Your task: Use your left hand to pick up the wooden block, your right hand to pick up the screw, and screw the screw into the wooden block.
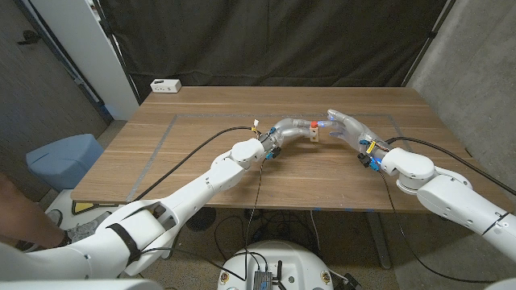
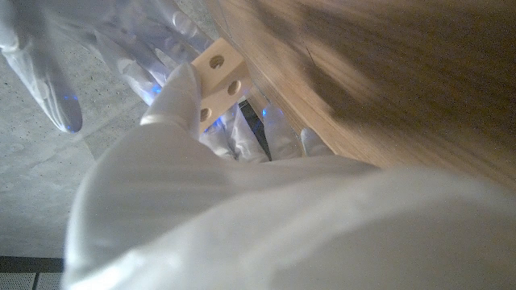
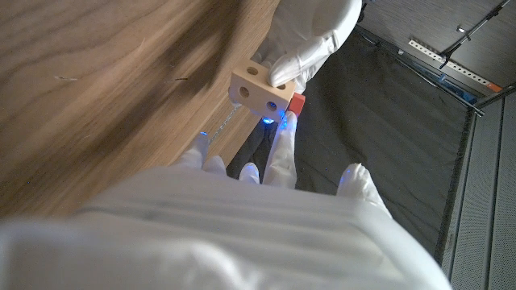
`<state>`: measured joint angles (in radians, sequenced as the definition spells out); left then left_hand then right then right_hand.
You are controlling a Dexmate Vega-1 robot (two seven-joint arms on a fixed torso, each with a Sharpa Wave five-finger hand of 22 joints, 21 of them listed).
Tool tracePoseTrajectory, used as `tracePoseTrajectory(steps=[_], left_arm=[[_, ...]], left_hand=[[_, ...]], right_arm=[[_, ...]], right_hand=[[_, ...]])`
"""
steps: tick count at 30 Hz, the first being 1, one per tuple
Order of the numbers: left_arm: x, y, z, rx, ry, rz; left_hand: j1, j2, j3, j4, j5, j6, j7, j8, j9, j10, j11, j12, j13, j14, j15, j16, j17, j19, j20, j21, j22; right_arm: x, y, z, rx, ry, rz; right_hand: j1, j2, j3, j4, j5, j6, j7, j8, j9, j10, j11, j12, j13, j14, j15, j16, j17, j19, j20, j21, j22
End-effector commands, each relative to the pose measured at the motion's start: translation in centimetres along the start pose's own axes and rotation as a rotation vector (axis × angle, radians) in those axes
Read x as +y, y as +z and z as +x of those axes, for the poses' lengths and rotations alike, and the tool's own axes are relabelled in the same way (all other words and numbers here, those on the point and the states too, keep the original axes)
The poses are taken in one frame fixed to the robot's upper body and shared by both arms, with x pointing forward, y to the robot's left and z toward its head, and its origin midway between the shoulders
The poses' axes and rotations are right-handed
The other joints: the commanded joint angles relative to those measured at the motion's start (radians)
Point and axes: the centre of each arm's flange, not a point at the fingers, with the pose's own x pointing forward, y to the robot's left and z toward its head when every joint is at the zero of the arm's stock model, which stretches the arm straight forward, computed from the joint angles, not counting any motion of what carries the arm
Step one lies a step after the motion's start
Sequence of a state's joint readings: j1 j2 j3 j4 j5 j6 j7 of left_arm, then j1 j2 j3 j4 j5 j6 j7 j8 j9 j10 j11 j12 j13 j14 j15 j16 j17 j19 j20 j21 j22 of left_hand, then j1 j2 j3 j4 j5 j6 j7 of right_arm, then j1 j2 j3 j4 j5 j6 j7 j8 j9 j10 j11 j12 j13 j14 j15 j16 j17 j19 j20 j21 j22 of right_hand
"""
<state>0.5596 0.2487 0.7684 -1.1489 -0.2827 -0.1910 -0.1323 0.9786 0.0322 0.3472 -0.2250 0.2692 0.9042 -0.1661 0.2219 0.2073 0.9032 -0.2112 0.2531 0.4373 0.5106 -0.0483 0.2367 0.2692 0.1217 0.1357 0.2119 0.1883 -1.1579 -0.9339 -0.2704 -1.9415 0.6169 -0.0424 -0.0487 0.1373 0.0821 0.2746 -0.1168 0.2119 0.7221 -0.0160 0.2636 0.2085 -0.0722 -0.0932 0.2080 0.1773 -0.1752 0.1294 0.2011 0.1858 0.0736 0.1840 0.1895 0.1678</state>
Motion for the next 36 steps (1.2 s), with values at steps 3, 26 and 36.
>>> tracePoseTrajectory(steps=[3, 26, 36], left_arm=[[0.0, 0.0, 0.0, -0.002, -0.002, 0.000], [0.1, 0.0, 0.0, 0.001, -0.002, 0.000], [0.0, 0.0, -0.1, -0.002, 0.001, 0.001]], left_hand=[[-0.077, 0.098, 0.077, 0.067, 0.007, 0.033, 0.021, 0.005, 0.002, 0.009, 0.001, 0.056, 0.141, 0.008, -0.050, 0.004, 0.003, 0.009, 0.005, 0.008, 0.002], [-0.077, 0.099, 0.078, 0.068, 0.007, 0.033, 0.020, 0.005, 0.002, 0.008, 0.000, 0.057, 0.142, 0.008, -0.049, 0.004, 0.003, 0.008, 0.007, 0.007, 0.002], [-0.076, 0.099, 0.078, 0.067, 0.008, 0.032, 0.021, 0.005, 0.002, 0.009, 0.000, 0.057, 0.141, 0.007, -0.049, 0.004, 0.003, 0.008, 0.007, 0.007, 0.002]], right_arm=[[0.3, 0.5, 0.1, -0.006, 0.034, -0.012], [-0.4, 0.3, -0.7, -0.010, 0.008, 0.007], [-1.0, 0.1, -1.2, -0.023, -0.035, 0.006]], right_hand=[[0.007, 0.005, 0.008, -0.002, 0.008, 0.020, 0.005, 0.010, 0.002, 0.016, -0.001, 0.006, 0.002, -0.038, -0.009, 0.007, 0.003, 0.010, 0.002, 0.004, 0.002], [0.011, 0.004, 0.010, -0.005, 0.007, 0.025, 0.007, 0.006, 0.003, 0.026, 0.000, 0.001, 0.002, -0.024, -0.010, 0.008, 0.002, 0.018, -0.002, 0.004, 0.002], [0.018, 0.003, 0.012, -0.008, 0.007, 0.041, 0.013, 0.005, 0.005, 0.057, 0.011, 0.000, 0.002, 0.022, -0.020, 0.018, 0.002, 0.091, -0.034, 0.023, 0.002]])
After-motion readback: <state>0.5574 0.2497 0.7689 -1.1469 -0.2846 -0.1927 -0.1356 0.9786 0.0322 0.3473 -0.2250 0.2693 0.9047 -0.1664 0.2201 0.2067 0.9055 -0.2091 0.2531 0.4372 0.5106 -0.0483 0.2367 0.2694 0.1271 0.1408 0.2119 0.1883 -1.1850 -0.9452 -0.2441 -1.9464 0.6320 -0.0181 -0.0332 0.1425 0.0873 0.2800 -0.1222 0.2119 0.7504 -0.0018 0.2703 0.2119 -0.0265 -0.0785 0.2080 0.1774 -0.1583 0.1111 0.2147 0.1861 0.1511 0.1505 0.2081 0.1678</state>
